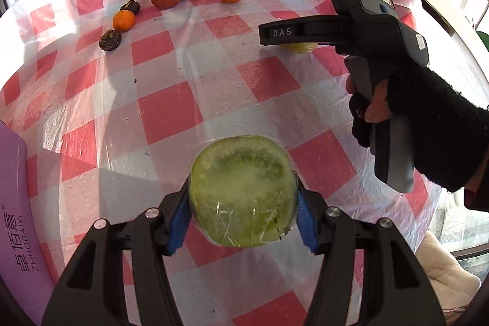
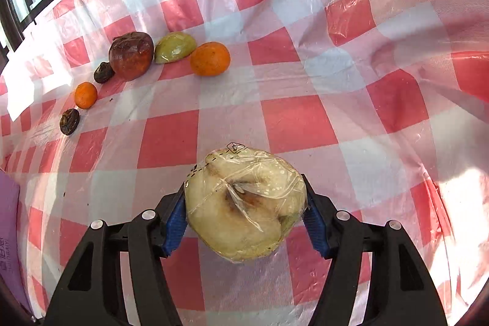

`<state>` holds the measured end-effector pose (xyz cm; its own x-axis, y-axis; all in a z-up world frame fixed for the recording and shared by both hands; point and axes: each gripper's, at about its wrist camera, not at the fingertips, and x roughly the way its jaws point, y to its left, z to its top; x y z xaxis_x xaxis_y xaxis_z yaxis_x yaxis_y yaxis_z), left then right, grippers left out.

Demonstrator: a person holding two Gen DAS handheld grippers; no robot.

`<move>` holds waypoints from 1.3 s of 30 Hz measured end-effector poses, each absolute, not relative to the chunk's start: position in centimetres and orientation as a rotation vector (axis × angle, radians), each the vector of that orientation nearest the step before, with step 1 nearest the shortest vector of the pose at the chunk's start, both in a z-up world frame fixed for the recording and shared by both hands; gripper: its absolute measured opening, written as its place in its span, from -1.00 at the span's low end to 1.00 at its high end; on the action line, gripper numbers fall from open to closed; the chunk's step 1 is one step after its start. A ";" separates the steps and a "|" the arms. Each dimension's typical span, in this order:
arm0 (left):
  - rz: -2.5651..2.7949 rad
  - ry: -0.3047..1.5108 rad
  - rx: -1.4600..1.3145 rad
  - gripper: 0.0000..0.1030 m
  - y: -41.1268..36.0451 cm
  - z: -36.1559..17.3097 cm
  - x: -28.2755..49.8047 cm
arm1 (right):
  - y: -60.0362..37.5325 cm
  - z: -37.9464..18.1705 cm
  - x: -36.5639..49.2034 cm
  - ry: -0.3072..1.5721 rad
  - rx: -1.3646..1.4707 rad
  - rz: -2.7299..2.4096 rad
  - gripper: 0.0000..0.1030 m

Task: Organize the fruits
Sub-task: 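Carry the cabbage half and pear half into the box and release both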

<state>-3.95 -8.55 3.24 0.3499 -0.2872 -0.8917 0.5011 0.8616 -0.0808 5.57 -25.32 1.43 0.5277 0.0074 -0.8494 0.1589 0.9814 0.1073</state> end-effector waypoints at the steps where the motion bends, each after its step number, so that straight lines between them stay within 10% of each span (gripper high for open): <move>1: -0.502 1.093 0.222 0.13 -7.6 3.4 -3.8 | -24.2 1.6 4.2 1.023 0.180 -0.079 0.24; 39: -0.358 0.753 0.127 0.14 16.4 16.7 -5.2 | 1.0 13.1 -8.7 0.892 0.081 0.190 0.24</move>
<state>-5.16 16.39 16.66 0.6726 -0.2723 -0.6881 0.3622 0.9320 -0.0148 -8.71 0.96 13.15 0.6126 0.1985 -0.7651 -0.1314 0.9801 0.1490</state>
